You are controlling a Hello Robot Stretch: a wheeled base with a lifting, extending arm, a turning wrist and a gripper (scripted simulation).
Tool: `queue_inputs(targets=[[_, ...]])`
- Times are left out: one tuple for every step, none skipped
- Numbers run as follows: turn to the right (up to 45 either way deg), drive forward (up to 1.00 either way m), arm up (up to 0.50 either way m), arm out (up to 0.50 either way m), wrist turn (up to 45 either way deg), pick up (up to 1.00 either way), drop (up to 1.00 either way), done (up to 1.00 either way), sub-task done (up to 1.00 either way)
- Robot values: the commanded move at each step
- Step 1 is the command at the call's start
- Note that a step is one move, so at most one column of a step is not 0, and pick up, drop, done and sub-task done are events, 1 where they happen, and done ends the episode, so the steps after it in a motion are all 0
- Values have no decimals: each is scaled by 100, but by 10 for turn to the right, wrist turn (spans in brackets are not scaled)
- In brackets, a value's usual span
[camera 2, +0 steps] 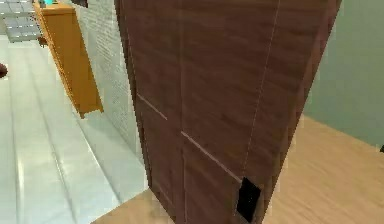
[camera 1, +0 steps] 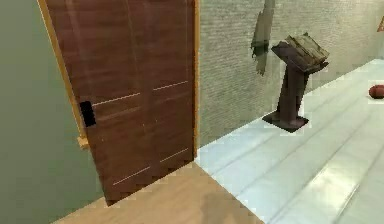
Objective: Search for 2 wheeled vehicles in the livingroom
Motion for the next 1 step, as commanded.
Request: queue_inputs(targets=[[450, 0, 0, 0, 0, 0, 0, 0, 0]])
